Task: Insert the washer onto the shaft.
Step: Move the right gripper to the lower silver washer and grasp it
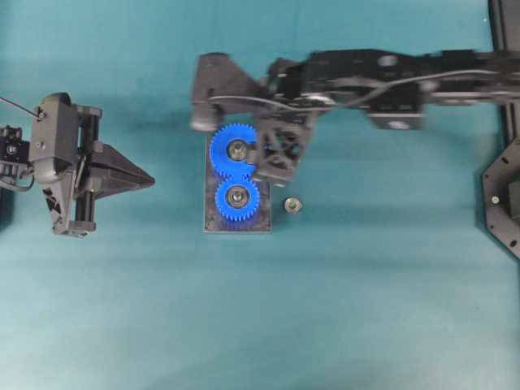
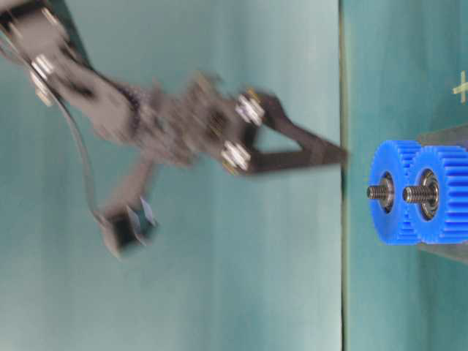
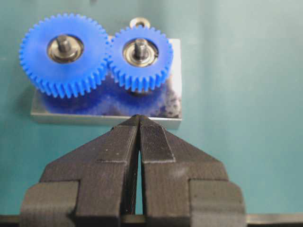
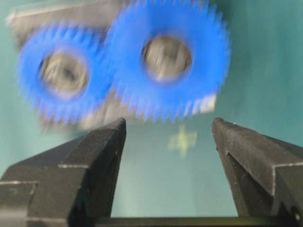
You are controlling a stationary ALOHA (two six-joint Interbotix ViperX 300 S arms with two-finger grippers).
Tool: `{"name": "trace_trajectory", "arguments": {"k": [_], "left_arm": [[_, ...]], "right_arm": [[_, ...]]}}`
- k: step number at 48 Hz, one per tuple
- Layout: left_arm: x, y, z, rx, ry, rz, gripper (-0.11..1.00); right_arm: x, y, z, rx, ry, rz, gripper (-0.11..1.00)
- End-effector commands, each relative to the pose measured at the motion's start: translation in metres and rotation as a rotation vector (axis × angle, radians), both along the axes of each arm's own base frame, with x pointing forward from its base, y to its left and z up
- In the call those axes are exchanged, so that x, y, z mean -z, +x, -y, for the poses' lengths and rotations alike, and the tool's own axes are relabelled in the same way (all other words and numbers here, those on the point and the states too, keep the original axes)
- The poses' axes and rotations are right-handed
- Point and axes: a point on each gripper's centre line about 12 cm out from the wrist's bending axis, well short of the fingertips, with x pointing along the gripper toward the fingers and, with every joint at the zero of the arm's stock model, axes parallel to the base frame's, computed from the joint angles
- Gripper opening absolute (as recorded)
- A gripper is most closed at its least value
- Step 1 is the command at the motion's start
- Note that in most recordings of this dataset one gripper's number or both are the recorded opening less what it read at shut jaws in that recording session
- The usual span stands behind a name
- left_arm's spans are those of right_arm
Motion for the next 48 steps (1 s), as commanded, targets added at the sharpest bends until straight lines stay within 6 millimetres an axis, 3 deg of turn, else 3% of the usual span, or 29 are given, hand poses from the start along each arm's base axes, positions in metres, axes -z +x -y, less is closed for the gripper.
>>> {"name": "trace_trajectory", "arguments": {"k": [1,10,18,32,48], "left_arm": [[-0.006,0.002,0.000,0.003,0.001,0.021,0.00],[-0.004,0.003,0.000,0.003,0.002,0.017,0.00],[-0.005,0.004,0.000,0.002,0.001,0.018,0.00],[-0.004,0.005,0.000,0.003,0.002,0.015,0.00],[-0.004,0.004,0.000,0.003,0.001,0.014,0.00]], "right_arm": [[-0.016,-0.014,-0.011,0.000,0.004,0.045,0.76],[0.013,-0.035,-0.034,-0.045,0.008,0.046,0.76],[0.036,-0.039,-0.047,-0.068,0.012,0.084,0.76],[0.081,-0.030,-0.050,-0.064,0.022,0.049,0.76],[0.099,-0.027,-0.051,-0.065,0.021,0.032,0.76]]}}
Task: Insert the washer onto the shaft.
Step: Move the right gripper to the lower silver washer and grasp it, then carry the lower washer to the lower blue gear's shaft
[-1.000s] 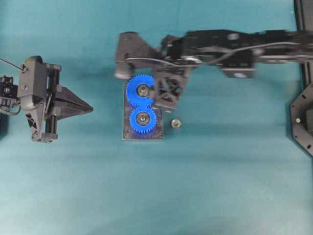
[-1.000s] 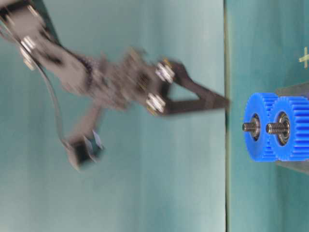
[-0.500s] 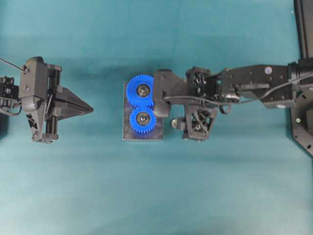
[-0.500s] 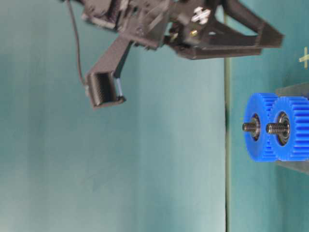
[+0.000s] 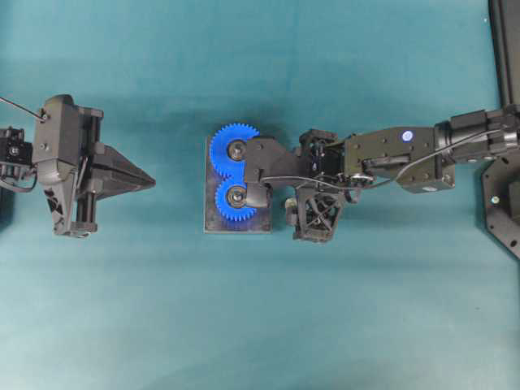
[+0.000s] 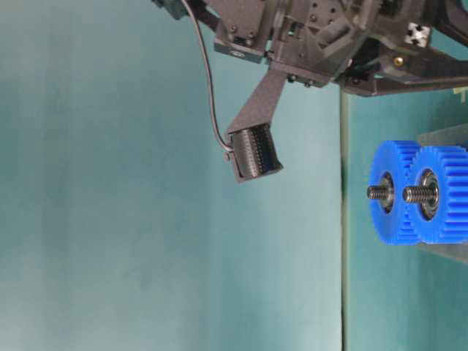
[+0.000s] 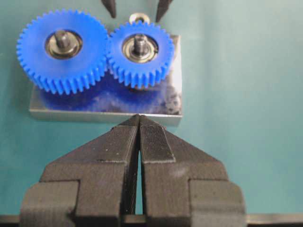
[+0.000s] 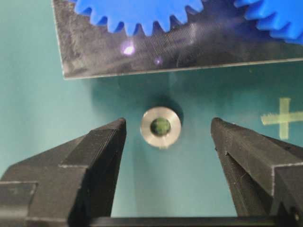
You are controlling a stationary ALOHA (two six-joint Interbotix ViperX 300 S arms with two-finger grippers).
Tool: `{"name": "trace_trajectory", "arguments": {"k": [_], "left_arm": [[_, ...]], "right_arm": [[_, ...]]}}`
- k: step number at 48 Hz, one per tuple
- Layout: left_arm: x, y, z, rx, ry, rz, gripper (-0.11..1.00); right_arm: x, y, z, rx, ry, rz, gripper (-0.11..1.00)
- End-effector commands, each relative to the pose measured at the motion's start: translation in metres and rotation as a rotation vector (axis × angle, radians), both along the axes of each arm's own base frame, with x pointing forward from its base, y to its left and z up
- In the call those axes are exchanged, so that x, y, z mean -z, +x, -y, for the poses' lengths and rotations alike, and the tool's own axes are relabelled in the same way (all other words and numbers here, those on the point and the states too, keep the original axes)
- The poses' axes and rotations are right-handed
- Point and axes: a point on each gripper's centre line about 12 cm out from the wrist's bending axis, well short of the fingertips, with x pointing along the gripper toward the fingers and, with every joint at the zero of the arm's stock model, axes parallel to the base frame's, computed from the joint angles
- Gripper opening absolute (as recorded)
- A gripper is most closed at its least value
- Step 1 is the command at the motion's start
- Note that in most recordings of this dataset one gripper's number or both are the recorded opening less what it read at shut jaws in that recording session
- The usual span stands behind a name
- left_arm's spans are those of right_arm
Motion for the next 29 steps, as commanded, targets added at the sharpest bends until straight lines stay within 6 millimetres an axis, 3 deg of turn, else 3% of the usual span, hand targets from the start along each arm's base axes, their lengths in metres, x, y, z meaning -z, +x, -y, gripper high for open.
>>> {"name": "trace_trajectory", "arguments": {"k": [1,23,29], "left_arm": [[-0.008,0.004,0.000,0.003,0.001,0.028,0.00],[-0.006,0.004,0.000,0.003,0.001,0.020,0.00],[-0.004,0.004,0.000,0.003,0.001,0.015,0.00]], "right_arm": [[-0.007,0.004,-0.002,0.004,0.003,0.029,0.76],[0.007,0.004,-0.010,-0.016,0.004,-0.006,0.75],[0.009,0.002,-0.010,-0.016,0.004,-0.019,0.68]]}}
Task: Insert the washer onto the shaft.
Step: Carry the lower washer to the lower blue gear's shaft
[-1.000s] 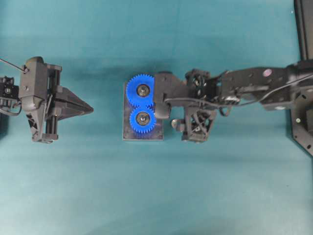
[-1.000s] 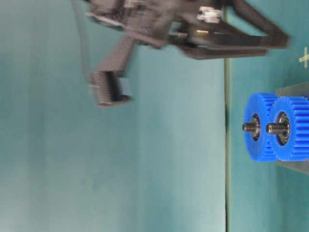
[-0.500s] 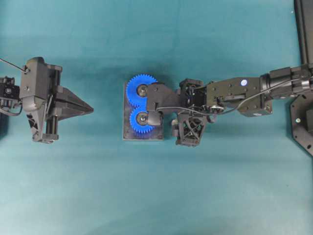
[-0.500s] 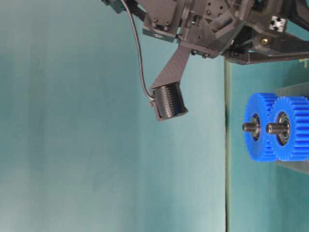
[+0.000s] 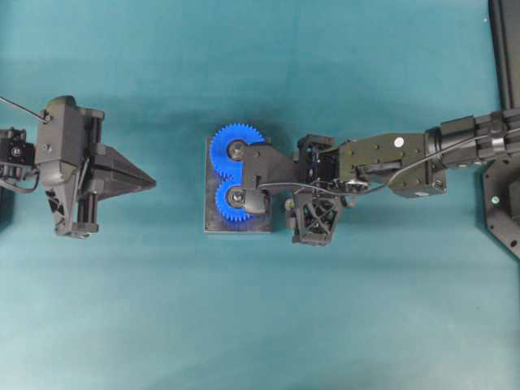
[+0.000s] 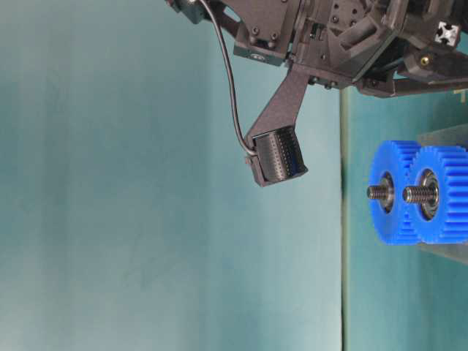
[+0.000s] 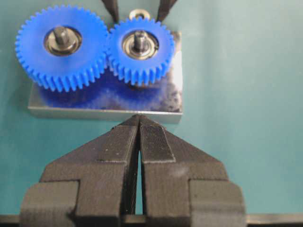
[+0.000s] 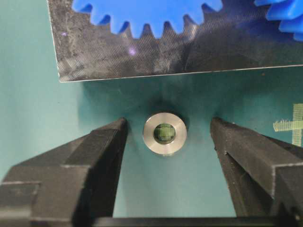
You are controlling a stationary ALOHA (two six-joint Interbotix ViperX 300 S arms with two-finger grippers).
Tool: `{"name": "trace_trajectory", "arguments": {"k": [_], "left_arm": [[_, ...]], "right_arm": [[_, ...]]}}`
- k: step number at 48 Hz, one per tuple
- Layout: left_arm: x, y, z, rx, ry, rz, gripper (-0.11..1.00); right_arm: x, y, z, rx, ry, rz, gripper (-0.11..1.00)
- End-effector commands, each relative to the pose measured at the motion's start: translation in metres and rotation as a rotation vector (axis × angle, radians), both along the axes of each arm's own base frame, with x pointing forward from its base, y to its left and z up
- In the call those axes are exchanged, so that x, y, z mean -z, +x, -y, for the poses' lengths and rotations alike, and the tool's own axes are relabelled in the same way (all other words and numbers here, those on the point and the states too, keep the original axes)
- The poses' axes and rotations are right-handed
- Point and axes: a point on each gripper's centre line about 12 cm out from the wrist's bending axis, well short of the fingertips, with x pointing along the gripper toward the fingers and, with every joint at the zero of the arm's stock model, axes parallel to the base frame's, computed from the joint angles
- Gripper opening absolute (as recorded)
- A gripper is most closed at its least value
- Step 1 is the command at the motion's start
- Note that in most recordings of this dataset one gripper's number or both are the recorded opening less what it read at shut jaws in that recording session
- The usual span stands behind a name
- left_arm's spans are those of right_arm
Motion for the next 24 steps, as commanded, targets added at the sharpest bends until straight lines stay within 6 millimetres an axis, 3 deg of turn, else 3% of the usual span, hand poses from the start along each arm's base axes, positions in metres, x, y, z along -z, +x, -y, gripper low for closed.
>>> {"name": "trace_trajectory", "arguments": {"k": [1,7,13,24], "left_arm": [[-0.0077,0.0039,0.0005,0.002,0.000,0.028,0.00],[-0.0077,0.0039,0.0005,0.002,0.000,0.028,0.00],[-0.0077,0.0039,0.0005,0.002,0.000,0.028,0.00],[-0.0078,0.0039,0.0005,0.001,-0.002,0.029,0.00]], "right_arm": [[-0.0036,0.0021,-0.0060,-0.005,0.005,0.009,0.66],[-0.0042,0.0022,-0.0060,-0.005,0.005,0.010,0.52],[-0.0036,0.0021,-0.0066,-0.008,0.005,0.009,0.30],[-0.0096,0.0025,-0.0067,-0.007,0.006,0.015,0.30]]}}
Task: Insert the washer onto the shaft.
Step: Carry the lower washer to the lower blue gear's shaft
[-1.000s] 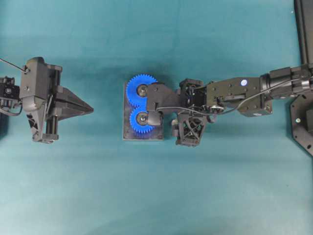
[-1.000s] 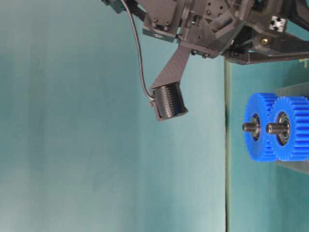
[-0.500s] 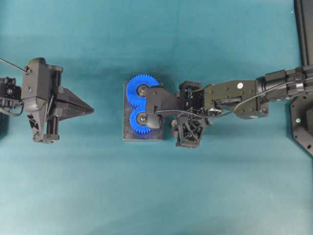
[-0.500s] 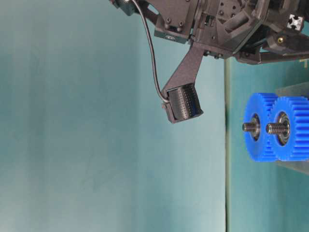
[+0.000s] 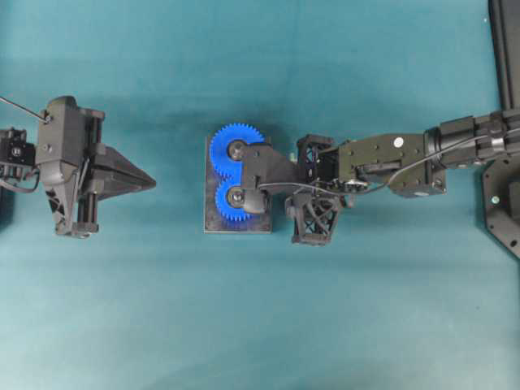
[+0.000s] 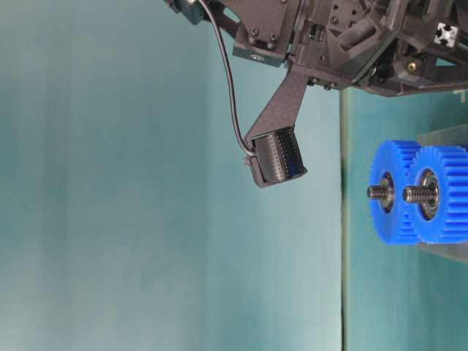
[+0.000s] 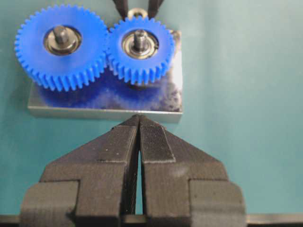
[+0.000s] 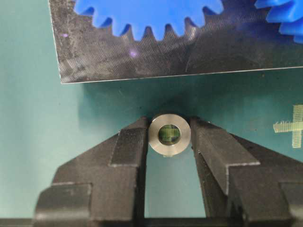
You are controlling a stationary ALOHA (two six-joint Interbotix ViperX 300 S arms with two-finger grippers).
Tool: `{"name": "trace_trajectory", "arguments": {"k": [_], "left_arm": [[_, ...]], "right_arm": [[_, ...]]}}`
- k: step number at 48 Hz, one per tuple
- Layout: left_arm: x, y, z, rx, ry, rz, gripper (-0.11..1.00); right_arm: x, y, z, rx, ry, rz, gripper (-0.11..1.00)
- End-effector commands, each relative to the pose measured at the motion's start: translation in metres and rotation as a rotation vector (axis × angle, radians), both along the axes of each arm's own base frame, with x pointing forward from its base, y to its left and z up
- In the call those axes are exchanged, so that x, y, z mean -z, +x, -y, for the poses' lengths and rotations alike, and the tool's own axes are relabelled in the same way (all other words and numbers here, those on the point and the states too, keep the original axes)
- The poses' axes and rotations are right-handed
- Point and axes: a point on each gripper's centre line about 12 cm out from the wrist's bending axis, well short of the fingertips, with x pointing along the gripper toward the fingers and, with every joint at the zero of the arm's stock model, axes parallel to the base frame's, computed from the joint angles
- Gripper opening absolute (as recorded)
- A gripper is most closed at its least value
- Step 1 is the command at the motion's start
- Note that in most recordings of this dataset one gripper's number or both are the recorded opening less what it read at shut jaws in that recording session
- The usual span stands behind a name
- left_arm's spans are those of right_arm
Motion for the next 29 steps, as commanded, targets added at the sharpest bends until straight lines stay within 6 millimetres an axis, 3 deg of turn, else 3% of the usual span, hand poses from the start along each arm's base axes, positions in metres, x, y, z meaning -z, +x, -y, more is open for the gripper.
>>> {"name": "trace_trajectory", "arguments": {"k": [1,17,29], "left_arm": [[-0.009,0.004,0.000,0.002,0.000,0.032,0.00],[-0.007,0.004,0.000,0.003,0.001,0.026,0.00],[-0.006,0.005,0.001,0.003,0.001,0.028,0.00]], "right_arm": [[-0.011,0.002,-0.006,-0.006,0.006,0.015,0.30],[-0.071,0.015,-0.004,-0.030,-0.012,0.045,0.30],[-0.113,0.040,-0.003,-0.064,-0.049,0.097,0.30]]}}
